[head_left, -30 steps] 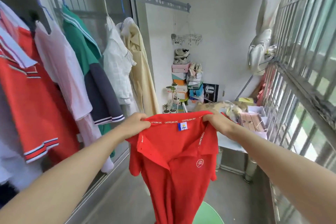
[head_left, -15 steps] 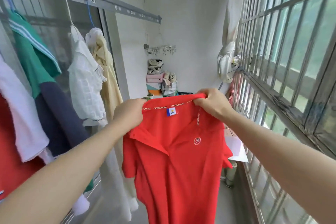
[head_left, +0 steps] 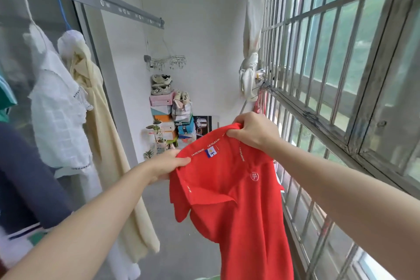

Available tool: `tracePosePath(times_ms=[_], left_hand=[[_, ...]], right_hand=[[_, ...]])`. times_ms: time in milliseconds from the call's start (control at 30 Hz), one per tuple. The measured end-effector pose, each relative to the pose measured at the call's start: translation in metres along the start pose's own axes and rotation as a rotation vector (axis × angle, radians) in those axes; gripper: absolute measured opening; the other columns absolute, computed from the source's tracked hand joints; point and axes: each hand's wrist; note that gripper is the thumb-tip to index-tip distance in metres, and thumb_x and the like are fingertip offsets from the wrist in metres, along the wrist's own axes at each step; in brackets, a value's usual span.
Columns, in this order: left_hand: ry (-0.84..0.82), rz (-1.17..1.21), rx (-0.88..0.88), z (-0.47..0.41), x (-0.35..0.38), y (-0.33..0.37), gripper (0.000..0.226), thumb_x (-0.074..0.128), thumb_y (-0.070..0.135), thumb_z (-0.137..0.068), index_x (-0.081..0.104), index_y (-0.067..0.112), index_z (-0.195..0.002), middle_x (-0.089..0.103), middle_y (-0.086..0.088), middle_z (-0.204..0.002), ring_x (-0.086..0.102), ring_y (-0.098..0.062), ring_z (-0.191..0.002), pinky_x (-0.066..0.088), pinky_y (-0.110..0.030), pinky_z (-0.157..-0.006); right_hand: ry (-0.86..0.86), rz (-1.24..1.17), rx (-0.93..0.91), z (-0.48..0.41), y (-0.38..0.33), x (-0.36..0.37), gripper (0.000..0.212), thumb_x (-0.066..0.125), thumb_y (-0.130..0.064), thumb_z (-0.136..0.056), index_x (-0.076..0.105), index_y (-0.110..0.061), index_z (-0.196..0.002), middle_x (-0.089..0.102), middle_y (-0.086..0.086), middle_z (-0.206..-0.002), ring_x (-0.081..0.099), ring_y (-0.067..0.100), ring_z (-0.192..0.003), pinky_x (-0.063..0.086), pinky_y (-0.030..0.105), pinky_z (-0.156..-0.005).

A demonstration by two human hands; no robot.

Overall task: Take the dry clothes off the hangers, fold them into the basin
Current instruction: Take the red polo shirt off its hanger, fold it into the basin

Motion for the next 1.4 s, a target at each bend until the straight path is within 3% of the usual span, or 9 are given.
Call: tracePosePath(times_ms=[133,233,467,567,833,1033,1133,1267,1400], left_hand=[[0.156,-0.542,0.102,-0.014,0.000,-0.015,0.019,0.047,-0.002,-0.074,0.056,0.015,-0.071,0.066,-0.013,-0.080,0.065,-0.030,-0.078,0.050,-0.037,-0.064],[0.351,-0.794,0.093,-0.014,0.002,-0.019,0.022,0.044,0.003,-0.080,0.061,0.017,-0.077,0.062,-0.007,-0.085,0.062,-0.028,-0.081,0.044,-0.030,-0.063],[0.427,0.159,-0.048,0.001,-0.003,0.011,0.031,0.025,-0.012,-0.075,0.047,0.009,-0.067,0.038,-0.006,-0.053,0.043,-0.021,-0.046,0.039,-0.024,-0.054],[0.379,-0.055,-0.015,0.008,-0.003,0.020,0.013,0.042,0.005,-0.076,0.048,0.015,-0.070,0.044,-0.005,-0.060,0.044,-0.020,-0.054,0.035,-0.025,-0.056],[0.290,-0.453,0.069,0.018,-0.021,0.008,0.034,0.070,0.062,-0.071,0.071,0.032,-0.086,0.072,0.010,-0.089,0.066,-0.009,-0.086,0.051,-0.027,-0.085],[-0.052,-0.198,0.071,0.033,-0.034,0.016,0.054,0.082,0.034,-0.064,0.064,0.017,-0.113,0.073,0.000,-0.106,0.069,-0.016,-0.097,0.052,-0.029,-0.083],[-0.135,0.019,0.046,0.035,-0.043,0.011,0.053,0.074,0.031,-0.058,0.060,0.006,-0.102,0.067,-0.012,-0.101,0.064,-0.023,-0.088,0.050,-0.031,-0.076],[0.029,-0.112,-0.019,0.038,-0.043,0.009,0.024,0.052,0.013,-0.051,0.055,0.007,-0.075,0.049,-0.007,-0.069,0.046,-0.015,-0.059,0.035,-0.025,-0.053],[0.286,-0.387,-0.013,0.029,-0.041,0.011,0.022,0.048,-0.007,-0.080,0.057,0.012,-0.075,0.050,-0.006,-0.069,0.044,-0.015,-0.058,0.031,-0.022,-0.050]], right_hand=[[0.014,0.073,-0.027,0.006,-0.004,0.011,0.033,0.061,-0.054,-0.070,0.064,-0.021,-0.073,0.064,-0.003,-0.068,0.059,0.021,-0.071,0.041,0.027,-0.057],[0.024,0.179,-0.062,0.009,0.000,0.018,0.033,0.060,-0.054,-0.071,0.061,-0.021,-0.068,0.061,-0.004,-0.067,0.057,0.021,-0.070,0.038,0.026,-0.055],[0.006,0.264,-0.008,0.005,0.024,0.027,0.044,0.051,-0.060,-0.074,0.063,-0.017,-0.070,0.062,0.000,-0.067,0.060,0.025,-0.068,0.038,0.025,-0.051],[-0.005,0.174,0.071,-0.002,0.033,0.024,0.047,0.048,-0.063,-0.074,0.064,-0.018,-0.072,0.060,-0.001,-0.062,0.061,0.025,-0.066,0.040,0.025,-0.052],[-0.122,0.152,0.134,-0.005,0.054,0.029,0.067,0.042,-0.080,-0.074,0.059,-0.016,-0.066,0.063,0.006,-0.075,0.060,0.026,-0.070,0.050,0.031,-0.062],[-0.467,-0.163,0.070,-0.017,0.064,0.025,0.063,0.058,-0.063,-0.055,0.069,-0.019,-0.097,0.068,0.007,-0.101,0.062,0.024,-0.094,0.050,0.036,-0.090],[-0.599,-0.298,0.091,-0.014,0.065,0.021,0.040,0.063,-0.041,-0.053,0.068,-0.027,-0.091,0.064,0.002,-0.105,0.058,0.020,-0.097,0.049,0.033,-0.090],[-0.760,-0.232,0.034,-0.008,0.066,0.018,0.019,0.054,-0.017,-0.050,0.051,-0.019,-0.069,0.052,0.000,-0.077,0.050,0.019,-0.076,0.037,0.030,-0.065],[-0.601,-0.029,-0.044,-0.012,0.065,0.031,0.002,0.057,-0.010,-0.080,0.057,-0.012,-0.080,0.056,0.006,-0.084,0.051,0.022,-0.084,0.041,0.032,-0.072]])
Point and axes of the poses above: each hand's wrist, its own z-axis away from the middle knuckle, its own x-axis out of the palm, y = z × x
